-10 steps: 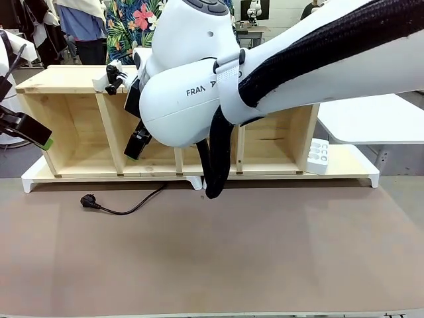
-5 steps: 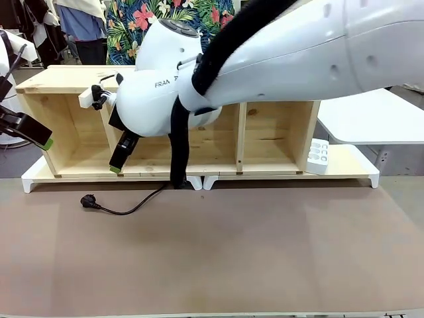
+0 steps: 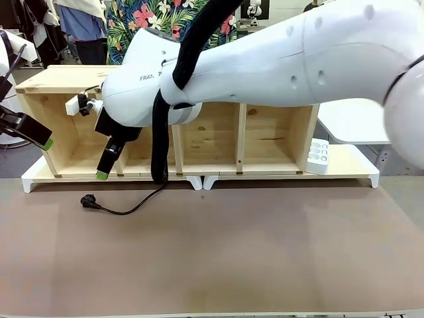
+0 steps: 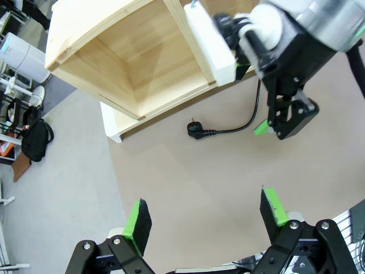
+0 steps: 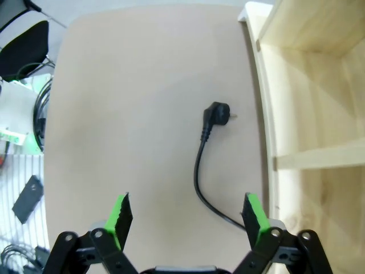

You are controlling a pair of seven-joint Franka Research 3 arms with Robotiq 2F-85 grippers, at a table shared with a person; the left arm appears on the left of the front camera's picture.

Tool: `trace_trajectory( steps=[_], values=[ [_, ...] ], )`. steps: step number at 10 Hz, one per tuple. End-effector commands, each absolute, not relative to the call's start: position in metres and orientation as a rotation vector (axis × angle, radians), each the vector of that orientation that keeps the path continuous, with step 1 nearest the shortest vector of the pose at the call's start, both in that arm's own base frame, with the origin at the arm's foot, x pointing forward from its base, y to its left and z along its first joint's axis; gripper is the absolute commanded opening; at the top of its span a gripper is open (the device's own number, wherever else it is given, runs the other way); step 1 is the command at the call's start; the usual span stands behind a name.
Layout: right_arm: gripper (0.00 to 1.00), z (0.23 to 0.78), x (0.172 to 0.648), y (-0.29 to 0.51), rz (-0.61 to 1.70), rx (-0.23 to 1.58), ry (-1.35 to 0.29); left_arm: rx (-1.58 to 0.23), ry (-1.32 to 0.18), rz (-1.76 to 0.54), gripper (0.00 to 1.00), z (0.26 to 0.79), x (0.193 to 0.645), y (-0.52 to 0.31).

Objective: Perform cable management.
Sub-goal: When the cord part of the Power Cable appears at the lower middle area of the table and stops, grasp the cord part of the Power Cable.

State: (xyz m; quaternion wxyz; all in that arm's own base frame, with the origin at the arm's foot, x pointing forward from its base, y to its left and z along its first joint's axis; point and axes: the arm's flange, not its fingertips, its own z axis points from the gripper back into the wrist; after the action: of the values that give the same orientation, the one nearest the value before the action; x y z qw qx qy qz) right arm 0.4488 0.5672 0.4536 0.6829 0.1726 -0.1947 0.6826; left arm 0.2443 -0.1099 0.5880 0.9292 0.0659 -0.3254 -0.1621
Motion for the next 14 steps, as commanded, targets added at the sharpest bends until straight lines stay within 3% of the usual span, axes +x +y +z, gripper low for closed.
trace_trajectory(
  steps=[1, 14],
  values=[
    [1.00, 0.442, 0.464, 0.596, 1.588, 0.406, -0.418, 0.138, -0.668, -0.336, 1.00, 0.588, 0.246, -0.109],
    [1.00, 0.382, 0.482, 0.653, 1.540, 0.269, -0.278, 0.138, -0.668, -0.336, 1.00, 0.588, 0.246, -0.109]
  ],
)
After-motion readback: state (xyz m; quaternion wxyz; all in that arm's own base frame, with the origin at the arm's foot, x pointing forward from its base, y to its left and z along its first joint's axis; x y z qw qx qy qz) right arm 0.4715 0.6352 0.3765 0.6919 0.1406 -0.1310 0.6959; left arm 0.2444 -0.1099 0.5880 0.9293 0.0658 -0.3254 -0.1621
